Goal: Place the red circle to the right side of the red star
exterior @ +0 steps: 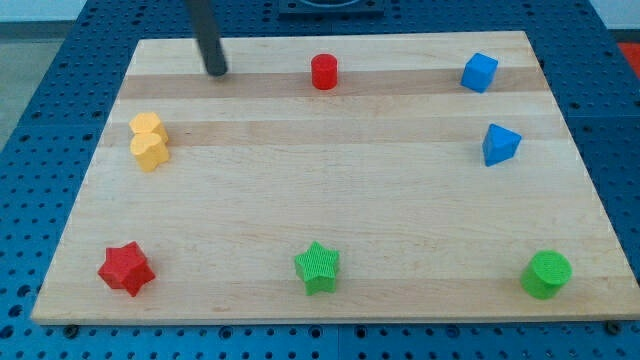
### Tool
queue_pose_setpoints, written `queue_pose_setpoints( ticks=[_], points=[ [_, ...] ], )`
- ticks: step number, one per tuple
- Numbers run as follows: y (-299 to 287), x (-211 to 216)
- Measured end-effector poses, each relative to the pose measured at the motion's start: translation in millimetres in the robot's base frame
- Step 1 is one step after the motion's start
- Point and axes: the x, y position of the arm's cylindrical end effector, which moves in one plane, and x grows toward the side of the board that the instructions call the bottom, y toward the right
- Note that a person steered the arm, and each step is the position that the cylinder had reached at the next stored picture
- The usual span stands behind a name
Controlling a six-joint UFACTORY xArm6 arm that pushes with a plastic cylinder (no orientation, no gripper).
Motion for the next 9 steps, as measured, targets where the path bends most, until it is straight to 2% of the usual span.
queue_pose_setpoints(
  ticks=[2,3,4,5,7,8,9],
  points=[
    [48,-5],
    [110,-6],
    [122,-6],
    [120,14],
    [106,104],
    [109,87],
    [123,19]
  ],
)
